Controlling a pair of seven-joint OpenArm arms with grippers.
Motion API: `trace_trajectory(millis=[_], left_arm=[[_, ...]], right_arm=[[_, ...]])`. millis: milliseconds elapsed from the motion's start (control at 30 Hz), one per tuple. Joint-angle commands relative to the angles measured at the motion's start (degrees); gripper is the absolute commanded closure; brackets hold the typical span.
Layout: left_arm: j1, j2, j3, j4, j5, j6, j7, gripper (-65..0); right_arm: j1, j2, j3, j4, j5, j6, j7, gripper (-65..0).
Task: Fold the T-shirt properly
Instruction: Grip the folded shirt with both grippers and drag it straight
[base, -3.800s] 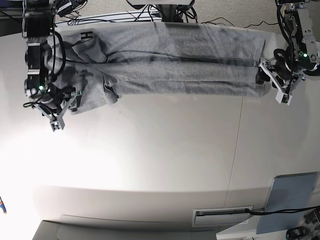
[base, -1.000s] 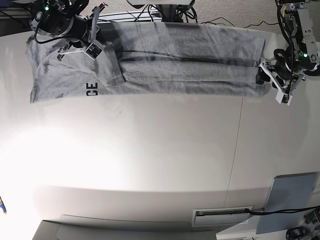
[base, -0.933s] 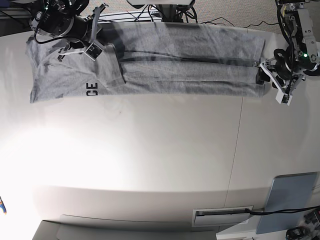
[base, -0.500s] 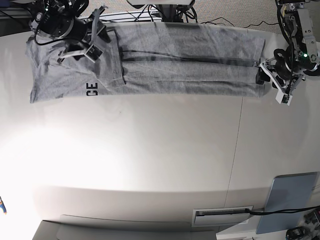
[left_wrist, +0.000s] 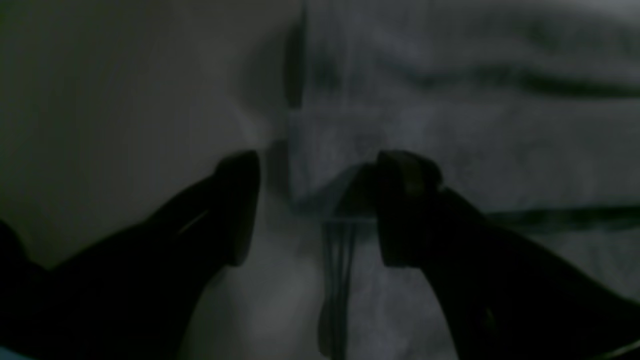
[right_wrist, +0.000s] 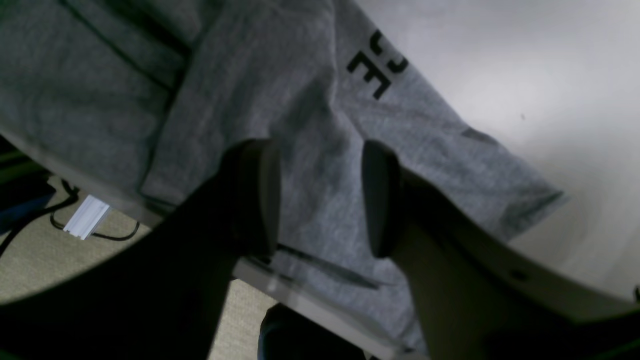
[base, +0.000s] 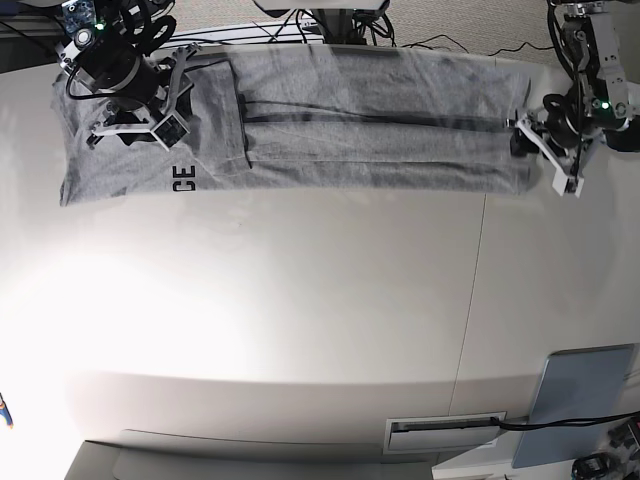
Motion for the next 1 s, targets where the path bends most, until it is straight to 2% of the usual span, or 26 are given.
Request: trace_trajectory(millis=[0, 167, 233, 367, 433, 533, 633, 700, 800, 833, 967], left_arm=[[-0.3, -1.0, -0.5, -0.2, -0.7, 0.2, -0.6, -37.4], [-0.3, -1.0, -0.5, -4.0, -4.2, 0.2, -0.3, -37.4], [-0.3, -1.0, -0.5, -5.8, -6.6, -0.9, 0.5, -37.4], [-0.3, -1.0, -0.5, -9.8, -14.5, -6.3, 4.2, -37.3], [-0.3, -1.0, -0.5, -11.7, -18.1, -7.8, 4.9, -36.8], [-0.3, -1.0, -0.5, -13.8, -22.0, -9.4, 6.1, -31.6], [-0.3, -1.0, -0.5, -14.4, -23.1, -9.7, 7.2, -24.7], [-0.4, -1.1, -0.5, -14.4, -23.1, -9.7, 6.9, -17.1], [-1.0, -1.3, -0.5, -14.4, -23.1, -9.7, 6.9, -1.9], [-1.2, -1.4, -0.5, -14.4, -23.0, -9.7, 6.8, 0.0], [-2.2, -2.3, -0.5, -14.1, -21.5, -9.6, 5.6, 0.0]], right_arm=[[0.0, 0.5, 0.3, 0.9, -0.3, -0.4, 1.1, -26.4], [0.0, 0.5, 0.3, 0.9, -0.4, -0.4, 1.2, -26.4], [0.0, 0.5, 0.3, 0.9, -0.4, -0.4, 1.2, -26.4], [0.0, 0.5, 0.3, 0.9, -0.4, -0.4, 1.2, -26.4], [0.0, 0.5, 0.3, 0.9, -0.4, -0.4, 1.2, -26.4], [0.0, 0.5, 0.3, 0.9, -0.4, -0.4, 1.2, -26.4], [0.0, 0.5, 0.3, 0.9, -0.7, -0.4, 1.2, -26.4], [0.0, 0.5, 0.3, 0.9, -1.6, -0.4, 1.3, -26.4], [0.0, 0.5, 0.3, 0.9, -3.1, -0.4, 1.4, -26.4], [0.0, 0.5, 0.3, 0.9, -3.4, -0.4, 1.5, -26.4], [0.0, 0.5, 0.3, 0.9, -5.1, -0.5, 3.0, -26.4]])
